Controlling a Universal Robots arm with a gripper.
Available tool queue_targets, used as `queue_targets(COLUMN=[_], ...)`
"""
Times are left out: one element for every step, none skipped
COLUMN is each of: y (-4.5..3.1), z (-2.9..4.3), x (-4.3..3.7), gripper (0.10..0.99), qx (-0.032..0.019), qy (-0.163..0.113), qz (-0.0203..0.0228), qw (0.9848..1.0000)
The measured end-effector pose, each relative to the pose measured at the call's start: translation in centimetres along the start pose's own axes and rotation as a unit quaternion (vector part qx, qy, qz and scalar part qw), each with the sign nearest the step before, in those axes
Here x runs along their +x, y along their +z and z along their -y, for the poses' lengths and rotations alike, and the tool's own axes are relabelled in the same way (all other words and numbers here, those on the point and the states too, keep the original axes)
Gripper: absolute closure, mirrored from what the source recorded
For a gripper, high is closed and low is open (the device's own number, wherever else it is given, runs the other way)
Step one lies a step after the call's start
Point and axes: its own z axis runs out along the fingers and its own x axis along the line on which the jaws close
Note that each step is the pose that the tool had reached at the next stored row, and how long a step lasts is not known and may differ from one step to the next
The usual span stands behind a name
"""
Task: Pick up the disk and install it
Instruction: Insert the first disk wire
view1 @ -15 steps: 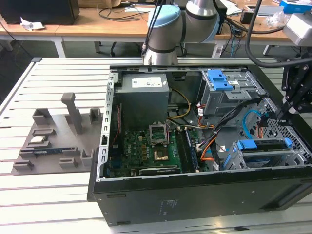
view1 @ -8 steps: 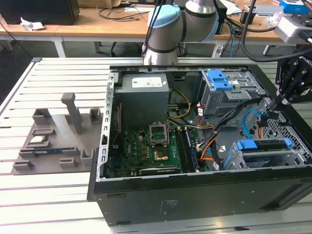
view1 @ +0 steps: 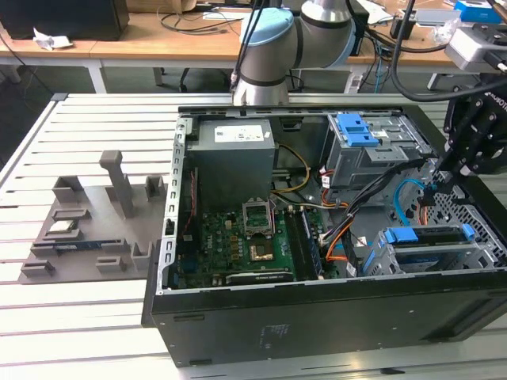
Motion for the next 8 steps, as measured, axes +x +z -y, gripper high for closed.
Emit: queue_targets(y=[0.00,0.01,0.02,0.06,0.11,0.15,0.28,0.35], z=[0.00,0.00,0.00,0.00,0.01,0.00,-0.01,-0.01], x=[0.00,0.00,0.00,-0.15,-0.44,-0.69,-1.13,-1.18], gripper=[0.792,0.725,0.725,0.725,0.725,0.725,0.725,0.725], qx=[0.0000,0.0000,0.0000,0.0000,0.0000,0.0000,0.0001,0.0002], qy=[0.000,0.000,0.000,0.000,0.000,0.000,0.000,0.001], qz=[0.0000,0.0000,0.0000,-0.0004,-0.0011,-0.0018,-0.0058,-0.0094], qw=[1.0000,1.0000,1.0000,1.0000,1.0000,1.0000,1.0000,1.0000])
